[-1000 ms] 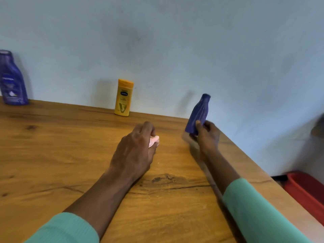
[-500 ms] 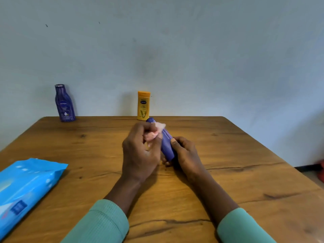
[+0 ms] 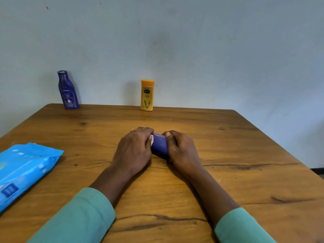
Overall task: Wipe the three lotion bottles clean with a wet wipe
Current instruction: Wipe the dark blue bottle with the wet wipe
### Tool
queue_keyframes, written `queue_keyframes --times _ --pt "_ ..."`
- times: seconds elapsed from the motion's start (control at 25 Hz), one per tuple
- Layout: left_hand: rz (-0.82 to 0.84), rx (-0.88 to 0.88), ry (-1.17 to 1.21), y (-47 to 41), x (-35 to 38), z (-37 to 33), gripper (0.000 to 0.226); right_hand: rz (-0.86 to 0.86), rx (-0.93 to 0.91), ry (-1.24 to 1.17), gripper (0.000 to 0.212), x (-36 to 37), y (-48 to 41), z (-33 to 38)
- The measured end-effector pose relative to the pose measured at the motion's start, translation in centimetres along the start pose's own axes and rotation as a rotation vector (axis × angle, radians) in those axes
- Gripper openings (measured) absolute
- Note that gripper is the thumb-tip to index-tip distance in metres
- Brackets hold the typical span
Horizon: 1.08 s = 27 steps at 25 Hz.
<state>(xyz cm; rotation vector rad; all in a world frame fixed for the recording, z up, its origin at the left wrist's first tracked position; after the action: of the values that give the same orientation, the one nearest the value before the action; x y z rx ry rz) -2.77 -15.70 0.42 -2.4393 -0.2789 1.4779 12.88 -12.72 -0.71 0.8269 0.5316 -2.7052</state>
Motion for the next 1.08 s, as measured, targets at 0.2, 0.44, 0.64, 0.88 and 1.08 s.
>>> queue_keyframes --times 0.2,0.44,0.64,0.88,1.08 --pt "0.058 0.213 0.051 2.9 0.9 -4.4 0.058 -0.062 -0.041 -0.11 0.011 -0.3 0.7 0.3" --pt "-0.032 -0.06 -0.01 1.9 -1.9 -0.6 0.046 -0.034 -0.155 0.081 0.026 0.4 0.7 1.3" --pt "-0.025 -0.126 -0.036 1.9 -1.8 -0.9 0.044 -0.064 -0.163 0.131 0.028 0.6 0.9 1.5" --pt "-0.034 0.097 0.124 2.2 0.0 -5.2 0.028 -0.069 -0.177 0.056 0.035 0.2 1.2 1.7" --pt "-0.006 -0.113 -0.096 2.5 -2.1 -1.0 0.045 -0.09 -0.018 0.113 0.028 0.2 0.2 1.1"
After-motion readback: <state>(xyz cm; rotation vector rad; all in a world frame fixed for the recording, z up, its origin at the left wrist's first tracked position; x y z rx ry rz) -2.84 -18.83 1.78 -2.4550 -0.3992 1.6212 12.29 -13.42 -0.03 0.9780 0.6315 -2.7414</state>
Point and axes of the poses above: each hand's wrist, its own y-axis away from the middle knuckle, its own x-axis out of the palm, z = x × y, the point moved 5 cm from there along -y, towards the middle knuckle, and after that the axes turned 6 degrees about z, right-handed, at the moved point
